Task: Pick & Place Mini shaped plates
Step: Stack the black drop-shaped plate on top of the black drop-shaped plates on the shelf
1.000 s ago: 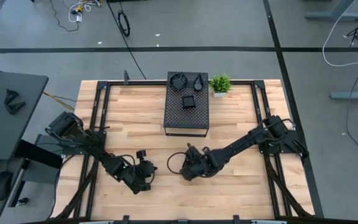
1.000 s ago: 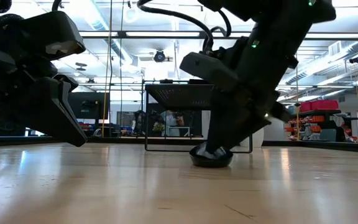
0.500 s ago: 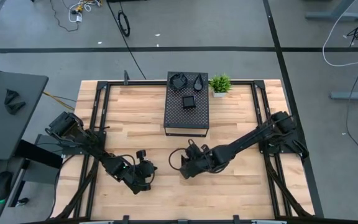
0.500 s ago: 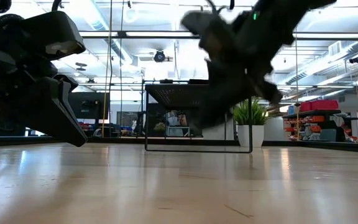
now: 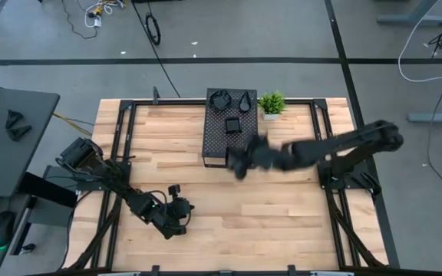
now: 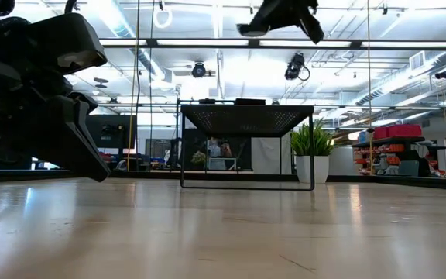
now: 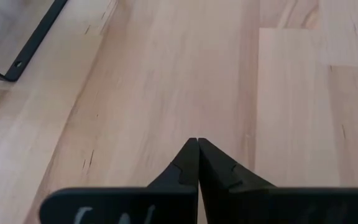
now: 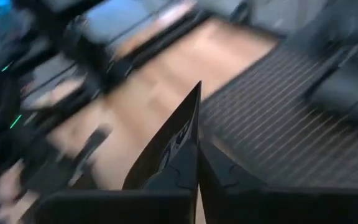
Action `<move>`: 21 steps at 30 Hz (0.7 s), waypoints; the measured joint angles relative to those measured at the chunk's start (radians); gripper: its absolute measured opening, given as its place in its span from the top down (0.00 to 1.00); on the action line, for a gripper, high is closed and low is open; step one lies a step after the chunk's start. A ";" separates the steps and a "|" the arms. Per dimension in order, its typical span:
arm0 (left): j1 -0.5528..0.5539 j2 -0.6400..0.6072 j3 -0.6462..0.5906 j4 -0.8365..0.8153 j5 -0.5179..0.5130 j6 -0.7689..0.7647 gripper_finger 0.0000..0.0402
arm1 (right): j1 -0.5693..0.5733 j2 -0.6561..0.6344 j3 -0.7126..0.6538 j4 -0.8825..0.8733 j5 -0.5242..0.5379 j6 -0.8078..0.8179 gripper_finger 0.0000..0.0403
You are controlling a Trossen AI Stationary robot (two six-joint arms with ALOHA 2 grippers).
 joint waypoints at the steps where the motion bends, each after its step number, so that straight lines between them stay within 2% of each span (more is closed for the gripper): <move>1: 0.000 0.000 0.000 0.000 -0.002 0.000 0.99 | -0.044 -0.029 0.000 -0.003 -0.001 -0.039 0.99; 3: 0.000 0.000 0.000 0.002 -0.004 0.001 0.99 | -0.142 -0.073 0.000 -0.001 -0.015 -0.113 0.99; 6: 0.003 0.000 0.000 0.002 -0.005 0.002 0.99 | -0.316 -0.101 0.000 -0.002 -0.102 -0.195 0.99; 12: 0.003 0.000 0.000 0.002 -0.005 0.002 0.99 | -0.604 -0.053 0.000 -0.003 -0.277 -0.242 0.99; 17: 0.003 0.000 0.000 0.002 -0.005 0.002 0.99 | -0.718 0.008 0.000 0.009 -0.333 -0.217 0.99; 21: 0.003 0.000 0.000 0.002 -0.011 0.002 0.99 | -0.750 0.045 0.000 0.008 -0.332 -0.184 0.99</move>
